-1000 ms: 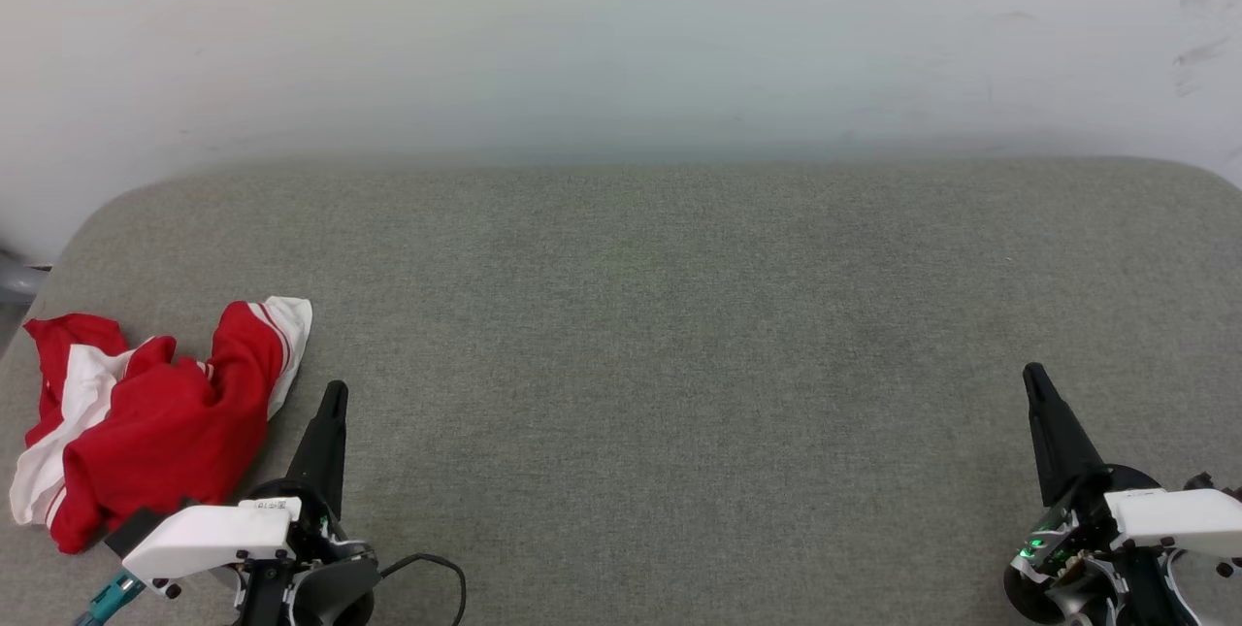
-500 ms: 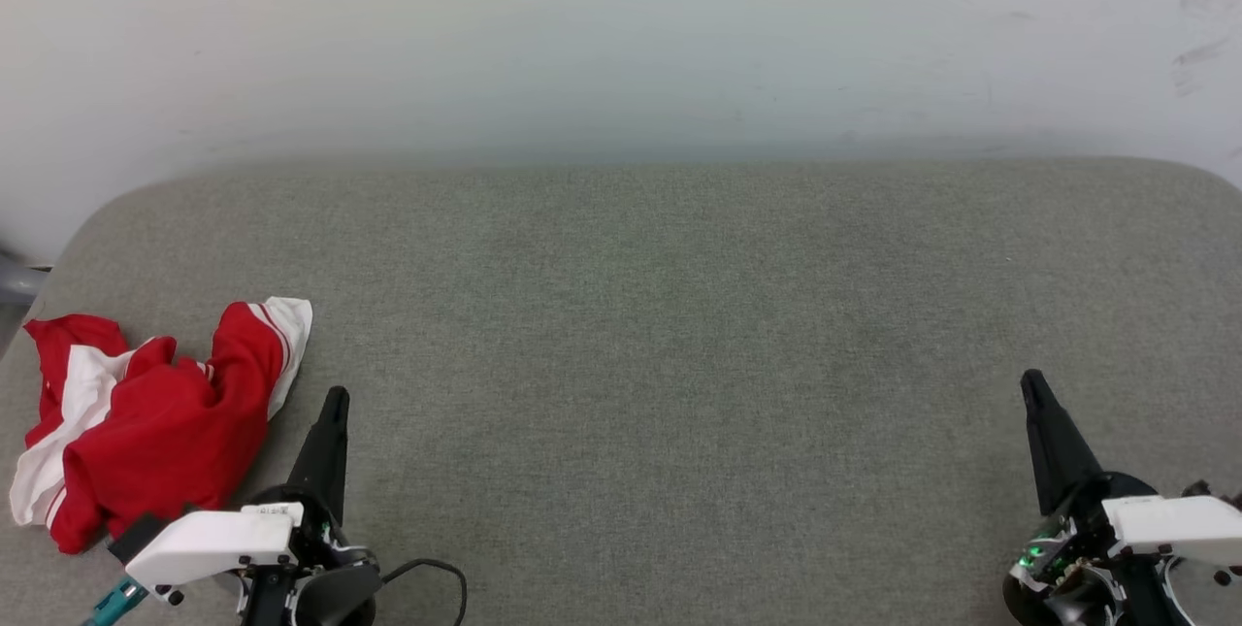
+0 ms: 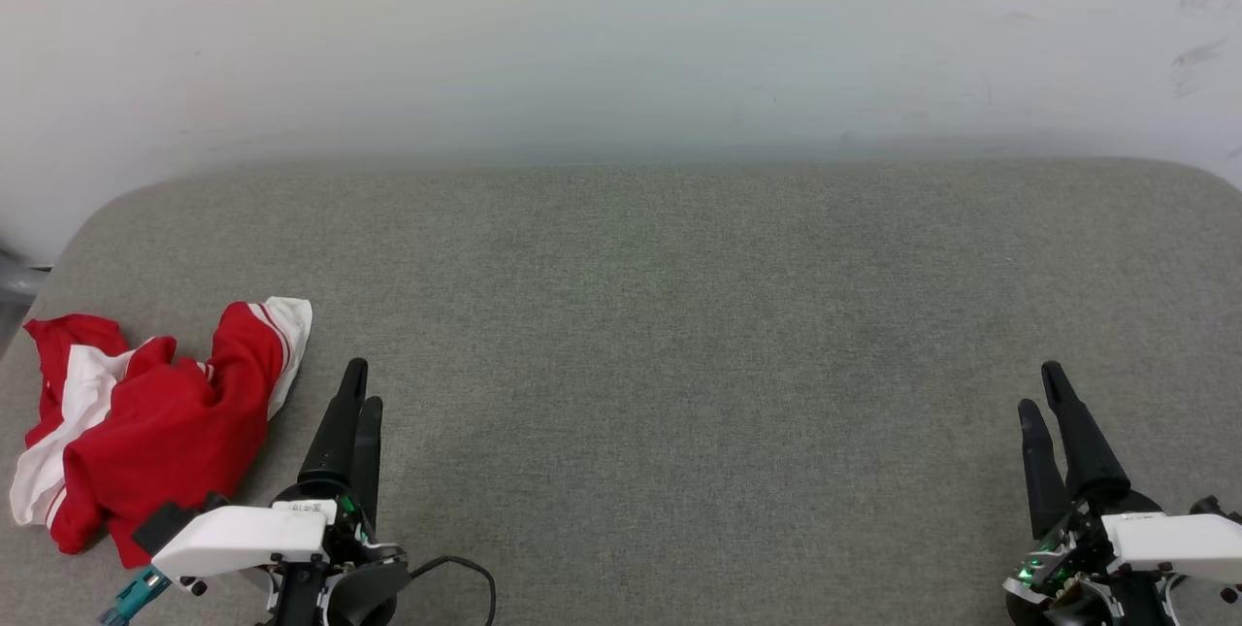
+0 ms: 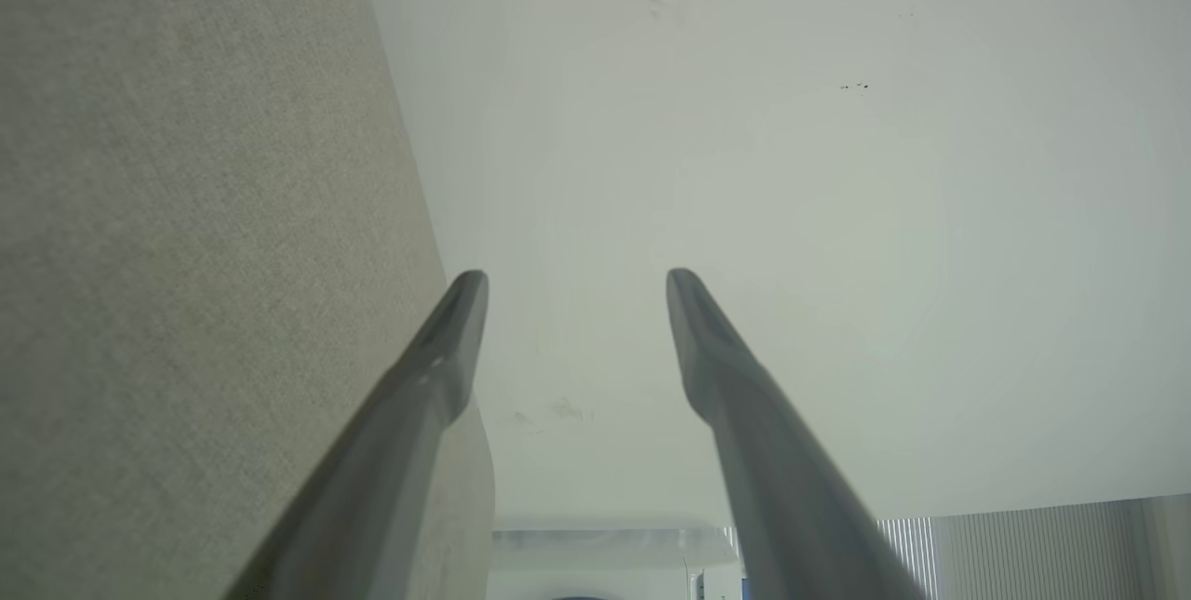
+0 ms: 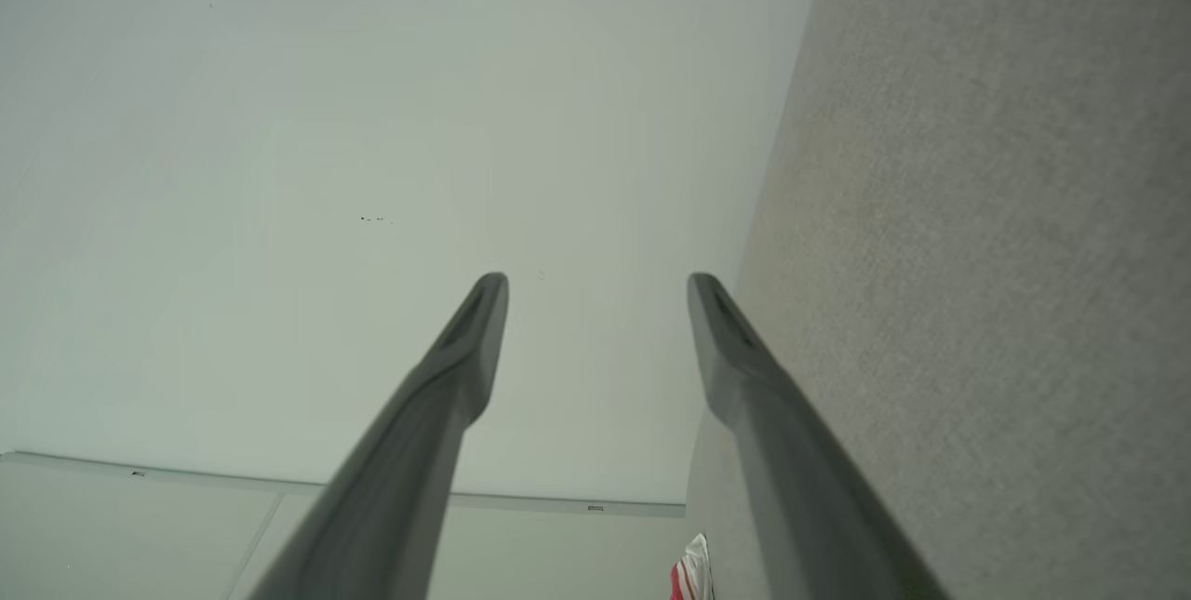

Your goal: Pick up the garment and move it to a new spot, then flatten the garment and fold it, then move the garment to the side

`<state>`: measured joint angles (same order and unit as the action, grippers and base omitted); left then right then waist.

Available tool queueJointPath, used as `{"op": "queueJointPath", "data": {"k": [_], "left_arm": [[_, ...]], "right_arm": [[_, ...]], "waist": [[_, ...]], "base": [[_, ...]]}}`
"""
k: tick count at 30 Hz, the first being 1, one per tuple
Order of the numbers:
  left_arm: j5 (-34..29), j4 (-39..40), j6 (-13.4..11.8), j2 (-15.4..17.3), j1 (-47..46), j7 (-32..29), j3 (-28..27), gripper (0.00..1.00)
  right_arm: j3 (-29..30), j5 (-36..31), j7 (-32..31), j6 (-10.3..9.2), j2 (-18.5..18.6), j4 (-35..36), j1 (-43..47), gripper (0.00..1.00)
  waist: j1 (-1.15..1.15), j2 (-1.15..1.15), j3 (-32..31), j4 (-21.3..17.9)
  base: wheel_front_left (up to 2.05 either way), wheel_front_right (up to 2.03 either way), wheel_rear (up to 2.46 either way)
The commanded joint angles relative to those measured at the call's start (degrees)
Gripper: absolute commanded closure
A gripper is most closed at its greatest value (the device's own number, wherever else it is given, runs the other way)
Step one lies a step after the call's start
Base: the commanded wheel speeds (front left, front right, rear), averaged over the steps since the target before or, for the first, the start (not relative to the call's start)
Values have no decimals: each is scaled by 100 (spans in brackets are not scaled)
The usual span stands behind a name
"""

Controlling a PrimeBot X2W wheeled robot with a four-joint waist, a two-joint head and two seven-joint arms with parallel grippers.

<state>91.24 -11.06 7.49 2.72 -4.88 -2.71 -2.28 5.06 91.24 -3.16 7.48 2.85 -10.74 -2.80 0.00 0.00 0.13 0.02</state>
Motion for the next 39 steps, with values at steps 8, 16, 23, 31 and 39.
{"op": "queueJointPath", "data": {"k": [8,16,23,31,39], "left_arm": [[-199,420,4,11,-12,243,196,0],[-736,708,3,13,26,425,262,0],[-2089,943,3,14,33,573,189,0],[-3514,1111,3,15,58,730,155,0],[-4724,1088,2,22,104,862,175,0]], "right_arm": [[-107,-127,226,1,71,413,47,0],[-214,-628,433,1,234,626,135,0],[-181,-2139,609,1,345,761,163,0],[-111,-3955,711,1,205,1035,174,0],[-206,-5104,671,1,233,1243,224,0]], "waist": [[0,0,-18,10],[0,0,-30,24],[0,0,-30,30],[0,0,-24,47],[0,0,-15,57]], "base": [[0,0,0],[0,0,0],[0,0,0],[0,0,0],[0,0,0]]}}
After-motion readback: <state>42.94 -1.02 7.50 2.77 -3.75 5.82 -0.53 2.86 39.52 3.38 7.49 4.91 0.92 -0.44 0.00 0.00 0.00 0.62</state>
